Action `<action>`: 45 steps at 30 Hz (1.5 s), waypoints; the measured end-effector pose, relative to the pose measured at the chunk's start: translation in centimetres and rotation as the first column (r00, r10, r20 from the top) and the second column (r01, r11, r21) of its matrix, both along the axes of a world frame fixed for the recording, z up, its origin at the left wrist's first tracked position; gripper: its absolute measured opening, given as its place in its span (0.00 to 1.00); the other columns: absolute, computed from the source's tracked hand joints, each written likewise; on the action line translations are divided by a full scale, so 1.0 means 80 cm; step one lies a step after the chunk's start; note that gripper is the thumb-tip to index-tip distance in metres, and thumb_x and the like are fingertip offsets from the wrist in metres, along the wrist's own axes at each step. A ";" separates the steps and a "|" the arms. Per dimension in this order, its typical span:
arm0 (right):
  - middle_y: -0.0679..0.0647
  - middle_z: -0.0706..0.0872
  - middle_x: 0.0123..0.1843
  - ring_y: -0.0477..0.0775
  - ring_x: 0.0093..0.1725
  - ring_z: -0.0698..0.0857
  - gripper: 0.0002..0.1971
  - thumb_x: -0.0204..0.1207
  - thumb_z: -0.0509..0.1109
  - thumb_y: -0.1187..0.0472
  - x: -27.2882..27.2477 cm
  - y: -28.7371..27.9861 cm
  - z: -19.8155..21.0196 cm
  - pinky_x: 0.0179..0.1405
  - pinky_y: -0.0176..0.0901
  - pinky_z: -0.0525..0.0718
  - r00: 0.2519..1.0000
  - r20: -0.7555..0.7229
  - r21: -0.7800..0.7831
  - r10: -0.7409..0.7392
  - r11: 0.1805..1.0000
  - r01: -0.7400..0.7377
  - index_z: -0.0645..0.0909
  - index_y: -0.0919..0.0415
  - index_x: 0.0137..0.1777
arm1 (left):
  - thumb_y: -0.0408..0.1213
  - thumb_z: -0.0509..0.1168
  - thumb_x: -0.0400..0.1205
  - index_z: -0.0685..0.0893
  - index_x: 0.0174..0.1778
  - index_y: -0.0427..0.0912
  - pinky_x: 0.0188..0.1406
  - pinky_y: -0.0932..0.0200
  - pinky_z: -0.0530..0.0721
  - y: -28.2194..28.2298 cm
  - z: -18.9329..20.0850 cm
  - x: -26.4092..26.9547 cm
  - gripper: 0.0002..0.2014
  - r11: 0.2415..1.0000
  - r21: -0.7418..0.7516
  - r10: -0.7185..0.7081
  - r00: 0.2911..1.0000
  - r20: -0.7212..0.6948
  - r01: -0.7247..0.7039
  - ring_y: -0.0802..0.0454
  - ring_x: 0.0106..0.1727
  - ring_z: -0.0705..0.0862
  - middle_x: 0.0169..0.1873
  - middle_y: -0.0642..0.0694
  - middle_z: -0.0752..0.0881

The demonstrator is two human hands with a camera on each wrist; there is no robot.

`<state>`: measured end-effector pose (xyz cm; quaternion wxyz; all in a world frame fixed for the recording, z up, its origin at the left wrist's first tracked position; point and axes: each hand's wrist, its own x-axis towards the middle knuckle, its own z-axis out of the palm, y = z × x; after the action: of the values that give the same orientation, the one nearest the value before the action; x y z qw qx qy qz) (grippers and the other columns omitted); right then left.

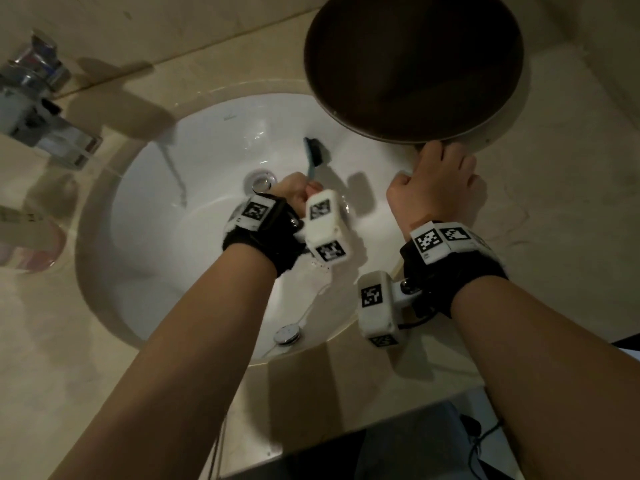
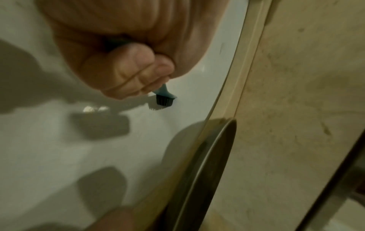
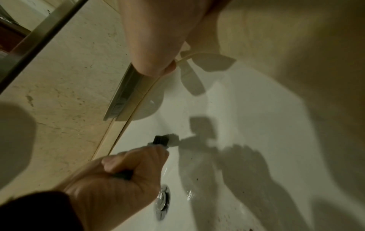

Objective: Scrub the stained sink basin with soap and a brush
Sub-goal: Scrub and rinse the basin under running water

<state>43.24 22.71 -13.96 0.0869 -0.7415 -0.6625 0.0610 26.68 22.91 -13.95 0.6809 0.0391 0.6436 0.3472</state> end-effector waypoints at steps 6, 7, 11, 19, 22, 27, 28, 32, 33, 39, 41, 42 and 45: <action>0.62 0.76 0.60 0.63 0.60 0.74 0.16 0.71 0.60 0.59 -0.001 -0.001 0.001 0.57 0.55 0.72 1.000 -0.012 -0.004 0.000 1.000 0.000 0.73 0.62 0.57 | 0.22 0.44 0.78 0.64 0.28 0.40 0.06 0.73 0.68 0.002 -0.001 -0.016 0.14 0.999 -0.029 0.028 0.998 -0.062 -0.030 0.60 0.04 0.70 0.23 0.46 0.71; 0.63 0.76 0.60 0.63 0.61 0.74 0.16 0.70 0.60 0.60 -0.001 -0.001 0.001 0.57 0.55 0.71 1.000 -0.023 0.000 -0.001 1.000 0.001 0.73 0.63 0.57 | 0.26 0.45 0.84 0.65 0.29 0.39 0.07 0.72 0.71 0.000 -0.003 -0.022 0.16 0.999 -0.024 0.046 0.991 -0.128 -0.049 0.61 0.04 0.71 0.28 0.46 0.70; 0.63 0.76 0.61 0.63 0.61 0.74 0.16 0.70 0.60 0.60 -0.001 -0.001 0.002 0.57 0.54 0.71 1.000 -0.026 -0.001 -0.008 1.000 0.008 0.73 0.63 0.58 | 0.33 0.42 0.86 0.65 0.25 0.41 0.04 0.72 0.59 0.004 -0.012 -0.028 0.22 0.992 -0.119 -0.057 0.989 -0.136 0.040 0.59 0.03 0.65 0.16 0.48 0.70; 0.63 0.75 0.64 0.64 0.64 0.72 0.17 0.72 0.61 0.60 -0.002 0.001 0.006 0.61 0.56 0.70 0.998 -0.064 -0.059 -0.022 0.998 0.018 0.73 0.62 0.60 | 0.45 0.45 0.87 0.65 0.25 0.44 0.10 0.82 0.57 -0.019 -0.017 -0.002 0.23 0.862 -0.266 -0.506 0.752 -0.423 0.431 0.60 0.04 0.61 0.11 0.50 0.67; 0.63 0.75 0.64 0.64 0.64 0.72 0.17 0.71 0.61 0.61 -0.002 0.002 0.006 0.61 0.56 0.69 0.997 -0.071 -0.052 -0.024 0.998 0.020 0.73 0.62 0.60 | 0.39 0.45 0.89 0.78 0.39 0.37 0.14 0.71 0.70 -0.026 -0.018 -0.017 0.20 0.737 -0.303 -0.648 0.506 -0.569 0.604 0.50 0.27 0.84 0.33 0.37 0.80; 0.62 0.75 0.63 0.64 0.64 0.72 0.17 0.70 0.61 0.61 -0.001 0.001 0.005 0.60 0.56 0.70 0.998 -0.063 -0.049 -0.024 0.999 0.021 0.73 0.61 0.60 | 0.31 0.51 0.86 0.72 0.68 0.30 0.60 0.46 0.78 -0.039 -0.028 -0.076 0.16 0.695 -0.479 -0.638 0.153 -0.754 0.537 0.35 0.60 0.81 0.57 0.31 0.81; 0.62 0.75 0.63 0.64 0.64 0.72 0.17 0.70 0.61 0.61 -0.002 0.001 0.005 0.60 0.55 0.70 0.998 -0.059 -0.049 -0.024 0.999 0.022 0.73 0.61 0.60 | 0.32 0.52 0.85 0.73 0.67 0.31 0.58 0.45 0.80 -0.042 -0.027 -0.089 0.16 0.704 -0.498 -0.628 0.117 -0.769 0.506 0.36 0.56 0.82 0.51 0.33 0.81; 0.62 0.75 0.63 0.64 0.63 0.73 0.17 0.70 0.61 0.61 -0.002 0.000 0.004 0.59 0.56 0.71 0.999 -0.042 -0.034 -0.016 0.999 0.015 0.72 0.62 0.59 | 0.38 0.49 0.87 0.73 0.66 0.29 0.51 0.48 0.77 -0.042 -0.016 -0.101 0.18 0.693 -0.511 -0.628 0.078 -0.774 0.508 0.35 0.59 0.81 0.56 0.31 0.81; 0.62 0.75 0.63 0.64 0.63 0.73 0.17 0.70 0.61 0.61 -0.002 0.000 0.004 0.59 0.56 0.71 0.999 -0.044 -0.030 -0.016 0.999 0.015 0.72 0.62 0.59 | 0.42 0.48 0.88 0.75 0.65 0.28 0.52 0.48 0.79 -0.038 -0.012 -0.094 0.21 0.693 -0.479 -0.626 0.120 -0.771 0.538 0.34 0.58 0.81 0.57 0.30 0.82; 0.63 0.75 0.63 0.64 0.62 0.73 0.18 0.70 0.61 0.61 -0.001 -0.001 0.004 0.59 0.57 0.71 0.999 -0.049 -0.009 -0.011 1.000 0.011 0.73 0.63 0.60 | 0.42 0.50 0.88 0.80 0.59 0.28 0.25 0.64 0.76 -0.035 -0.024 -0.032 0.21 0.627 -0.317 -0.659 0.269 -0.702 0.711 0.52 0.28 0.78 0.29 0.45 0.79; 0.63 0.75 0.63 0.64 0.63 0.73 0.17 0.70 0.61 0.62 -0.001 -0.001 0.004 0.59 0.57 0.71 0.999 -0.052 -0.008 -0.011 1.000 0.010 0.73 0.62 0.60 | 0.37 0.50 0.87 0.79 0.61 0.28 0.41 0.53 0.82 -0.042 -0.033 -0.040 0.18 0.643 -0.386 -0.666 0.234 -0.709 0.662 0.40 0.44 0.86 0.45 0.36 0.86; 0.63 0.75 0.63 0.64 0.63 0.73 0.17 0.70 0.61 0.62 -0.001 -0.001 0.004 0.59 0.56 0.71 0.998 -0.055 -0.005 -0.009 1.000 0.009 0.73 0.62 0.60 | 0.34 0.51 0.86 0.79 0.61 0.29 0.47 0.51 0.82 -0.046 -0.035 -0.050 0.16 0.664 -0.440 -0.663 0.206 -0.719 0.604 0.37 0.53 0.86 0.53 0.33 0.86; 0.62 0.75 0.64 0.63 0.64 0.73 0.17 0.70 0.60 0.62 0.000 -0.002 0.004 0.59 0.55 0.70 0.999 -0.050 0.003 -0.005 1.000 0.005 0.72 0.62 0.60 | 0.33 0.53 0.85 0.79 0.61 0.32 0.52 0.55 0.86 -0.055 -0.039 -0.084 0.14 0.763 -0.443 -0.613 0.309 -0.727 0.471 0.37 0.55 0.85 0.55 0.33 0.85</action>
<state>43.20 22.52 -13.66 0.1047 -0.7414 -0.6582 0.0781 19.98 18.48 -17.06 0.3579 0.3653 0.8592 -0.0157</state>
